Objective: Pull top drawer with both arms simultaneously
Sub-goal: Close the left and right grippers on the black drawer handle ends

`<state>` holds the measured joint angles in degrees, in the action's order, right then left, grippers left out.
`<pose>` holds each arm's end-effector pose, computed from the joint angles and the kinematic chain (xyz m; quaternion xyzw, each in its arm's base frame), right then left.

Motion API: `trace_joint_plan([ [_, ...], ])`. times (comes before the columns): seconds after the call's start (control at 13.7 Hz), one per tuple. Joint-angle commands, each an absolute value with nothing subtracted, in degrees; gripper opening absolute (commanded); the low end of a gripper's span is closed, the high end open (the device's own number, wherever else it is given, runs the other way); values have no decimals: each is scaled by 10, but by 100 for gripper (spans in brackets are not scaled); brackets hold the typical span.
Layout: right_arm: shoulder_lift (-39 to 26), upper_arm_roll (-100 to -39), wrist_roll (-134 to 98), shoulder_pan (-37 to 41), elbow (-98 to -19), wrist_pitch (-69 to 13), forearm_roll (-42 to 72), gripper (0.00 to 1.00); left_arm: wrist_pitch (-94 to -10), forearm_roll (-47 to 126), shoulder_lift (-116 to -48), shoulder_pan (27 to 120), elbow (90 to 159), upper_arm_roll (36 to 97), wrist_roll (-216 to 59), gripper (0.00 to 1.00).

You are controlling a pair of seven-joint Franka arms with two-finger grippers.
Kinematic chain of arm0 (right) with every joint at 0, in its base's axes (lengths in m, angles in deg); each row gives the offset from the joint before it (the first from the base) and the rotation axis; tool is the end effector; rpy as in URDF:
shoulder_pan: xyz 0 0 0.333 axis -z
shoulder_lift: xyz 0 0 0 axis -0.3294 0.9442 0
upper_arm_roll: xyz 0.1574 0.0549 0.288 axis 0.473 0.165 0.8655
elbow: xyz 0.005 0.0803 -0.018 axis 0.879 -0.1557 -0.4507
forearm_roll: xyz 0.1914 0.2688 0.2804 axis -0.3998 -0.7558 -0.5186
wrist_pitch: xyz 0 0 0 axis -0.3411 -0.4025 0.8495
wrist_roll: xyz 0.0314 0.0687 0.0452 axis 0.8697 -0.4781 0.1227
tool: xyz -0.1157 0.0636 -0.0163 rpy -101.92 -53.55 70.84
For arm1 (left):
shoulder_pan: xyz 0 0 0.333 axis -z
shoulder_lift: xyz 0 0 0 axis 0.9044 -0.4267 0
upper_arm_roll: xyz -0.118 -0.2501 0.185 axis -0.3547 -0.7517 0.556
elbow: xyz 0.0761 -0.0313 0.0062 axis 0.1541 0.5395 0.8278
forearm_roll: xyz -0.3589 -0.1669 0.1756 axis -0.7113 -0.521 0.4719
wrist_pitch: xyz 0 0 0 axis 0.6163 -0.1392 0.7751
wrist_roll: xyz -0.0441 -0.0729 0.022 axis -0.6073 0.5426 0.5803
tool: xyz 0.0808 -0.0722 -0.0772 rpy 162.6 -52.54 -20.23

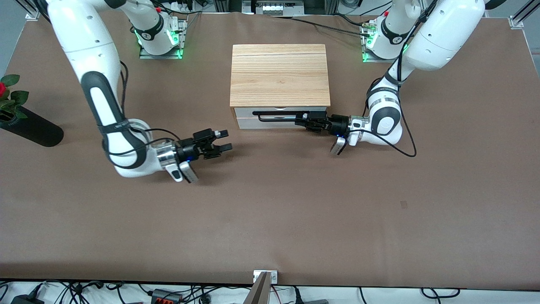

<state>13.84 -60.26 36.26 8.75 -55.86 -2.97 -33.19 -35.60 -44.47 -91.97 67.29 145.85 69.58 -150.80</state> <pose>0.6240 0.2908 0.1745 -0.6926 -0.1629 0.0477 0.7011 0.5022 -0.2874 0.1277 0.7034 -0.0441 -0.0534 0.7074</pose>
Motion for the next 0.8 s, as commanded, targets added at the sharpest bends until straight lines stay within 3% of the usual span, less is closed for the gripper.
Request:
trace_joint_plan([
  [0.0, 176, -582, 452, 71, -554, -8, -382, 100, -359, -459, -915, 666, 1473, 692, -1523, 47],
  [0.29, 189, -580, 443, 48, -551, -27, -384, 100, -355, -457, -911, 658, 1488, 692, -1524, 43],
  [0.44, 197, -580, 432, 35, -548, -39, -381, 100, -354, -455, -911, 654, 1488, 692, -1524, 35],
  [0.59, 199, -581, 424, 24, -549, -38, -381, 96, -354, -455, -913, 654, 1488, 692, -1524, 32],
  [0.73, 204, -581, 411, 15, -549, -41, -377, 83, -353, -455, -913, 654, 1488, 691, -1524, 16],
])
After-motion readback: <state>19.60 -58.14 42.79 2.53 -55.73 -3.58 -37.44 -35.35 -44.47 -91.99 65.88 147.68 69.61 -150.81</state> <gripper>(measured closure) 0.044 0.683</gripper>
